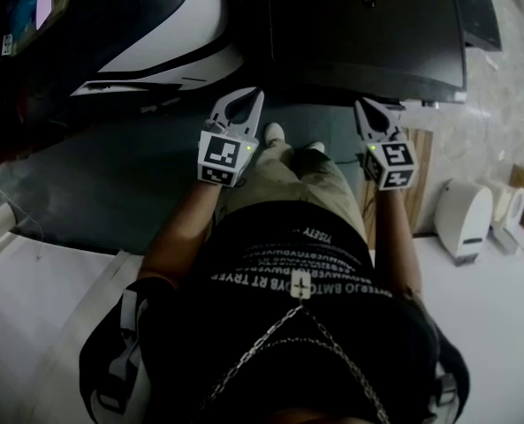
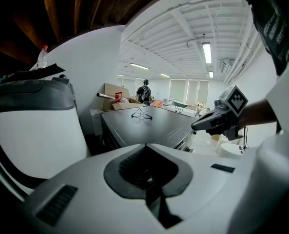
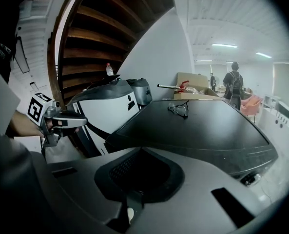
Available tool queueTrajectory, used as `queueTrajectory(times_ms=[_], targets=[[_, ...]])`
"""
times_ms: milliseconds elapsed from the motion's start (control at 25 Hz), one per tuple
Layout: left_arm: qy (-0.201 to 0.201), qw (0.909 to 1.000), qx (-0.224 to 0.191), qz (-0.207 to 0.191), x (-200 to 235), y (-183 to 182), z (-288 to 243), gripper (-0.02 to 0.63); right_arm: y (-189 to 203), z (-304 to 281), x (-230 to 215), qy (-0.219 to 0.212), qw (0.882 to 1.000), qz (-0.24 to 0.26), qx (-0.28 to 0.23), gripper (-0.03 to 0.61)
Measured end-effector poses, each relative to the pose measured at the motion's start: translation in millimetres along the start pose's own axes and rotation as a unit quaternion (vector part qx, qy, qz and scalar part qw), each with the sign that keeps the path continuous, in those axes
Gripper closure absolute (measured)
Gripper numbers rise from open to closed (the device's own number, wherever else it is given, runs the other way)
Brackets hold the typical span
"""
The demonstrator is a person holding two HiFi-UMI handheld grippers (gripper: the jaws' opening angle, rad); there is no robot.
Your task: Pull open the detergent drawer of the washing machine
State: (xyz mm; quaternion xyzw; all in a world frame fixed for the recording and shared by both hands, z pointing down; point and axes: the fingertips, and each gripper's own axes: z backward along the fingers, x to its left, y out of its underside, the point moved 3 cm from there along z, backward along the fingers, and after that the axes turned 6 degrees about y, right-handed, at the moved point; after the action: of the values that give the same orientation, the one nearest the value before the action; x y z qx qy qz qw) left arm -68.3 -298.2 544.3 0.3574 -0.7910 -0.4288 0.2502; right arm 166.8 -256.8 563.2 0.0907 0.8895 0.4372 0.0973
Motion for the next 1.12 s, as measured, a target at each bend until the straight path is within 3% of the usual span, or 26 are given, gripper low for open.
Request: queueTrajectory(times_ms=[520, 1120], targets=[[-0.033, 0.9989, 0.025, 0.021, -4.2, 40.8, -27.8, 0.617, 30.7, -22.2, -5.0, -0.023, 0.999, 0.031, 0.032, 0.575], [-0.018, 0.9973, 0.049, 0.051, 3.6, 73.9, -60.1, 0.605, 59.4, -44.5, -16.9, -0.021, 0.997, 0.036, 0.059, 0.574]])
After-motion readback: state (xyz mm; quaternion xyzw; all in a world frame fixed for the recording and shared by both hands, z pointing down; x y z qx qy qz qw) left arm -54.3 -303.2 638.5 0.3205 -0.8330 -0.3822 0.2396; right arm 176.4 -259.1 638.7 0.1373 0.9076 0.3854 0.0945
